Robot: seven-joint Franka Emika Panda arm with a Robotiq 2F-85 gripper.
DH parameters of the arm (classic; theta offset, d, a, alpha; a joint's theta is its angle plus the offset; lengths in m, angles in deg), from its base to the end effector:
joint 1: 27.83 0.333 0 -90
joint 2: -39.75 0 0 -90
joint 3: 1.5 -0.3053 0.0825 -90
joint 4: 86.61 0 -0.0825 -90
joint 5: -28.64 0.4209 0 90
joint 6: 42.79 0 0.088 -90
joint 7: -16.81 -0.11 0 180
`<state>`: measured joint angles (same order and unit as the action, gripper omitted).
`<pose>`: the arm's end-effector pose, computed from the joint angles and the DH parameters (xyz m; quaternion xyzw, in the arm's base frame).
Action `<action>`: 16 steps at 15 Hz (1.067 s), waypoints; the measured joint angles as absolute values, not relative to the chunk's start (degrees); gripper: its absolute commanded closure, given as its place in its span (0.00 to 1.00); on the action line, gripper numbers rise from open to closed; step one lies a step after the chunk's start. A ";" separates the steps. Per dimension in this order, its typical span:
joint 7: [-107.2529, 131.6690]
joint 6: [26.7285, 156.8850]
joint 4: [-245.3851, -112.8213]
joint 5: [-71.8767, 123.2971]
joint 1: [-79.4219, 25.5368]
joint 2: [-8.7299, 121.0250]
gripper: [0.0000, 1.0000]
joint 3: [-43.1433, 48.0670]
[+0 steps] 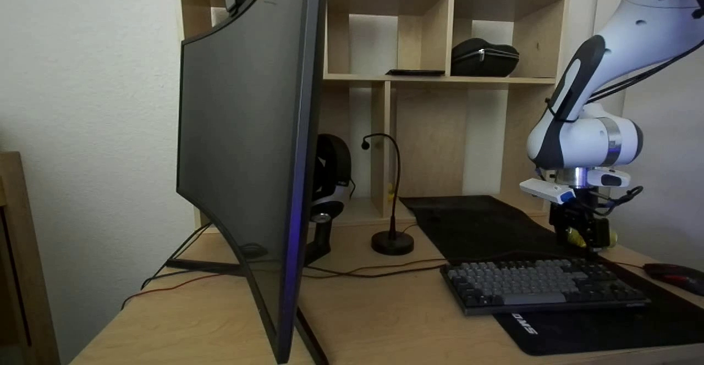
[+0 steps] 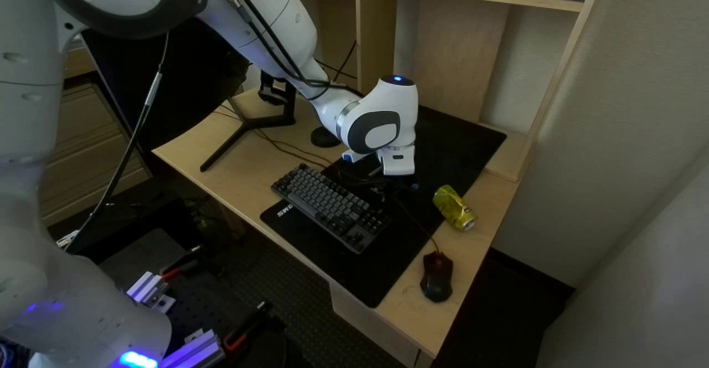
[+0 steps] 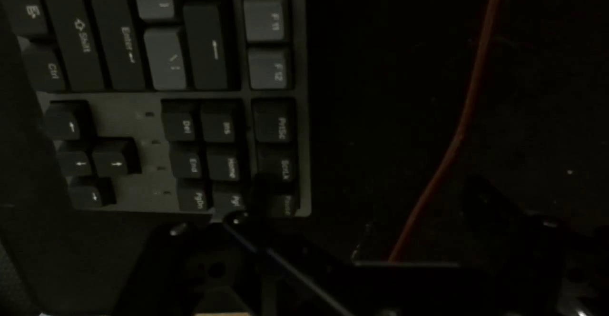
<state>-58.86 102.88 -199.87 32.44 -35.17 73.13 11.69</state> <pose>0.5856 -0.2222 0.1342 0.6604 -0.7496 0.0207 0.0392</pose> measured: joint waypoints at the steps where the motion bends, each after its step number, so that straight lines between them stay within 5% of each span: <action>1: -59.17 103.57 -199.87 32.56 -35.17 73.15 0.00 11.70; 16: -63.55 103.89 -199.87 32.50 -32.73 73.18 0.00 14.58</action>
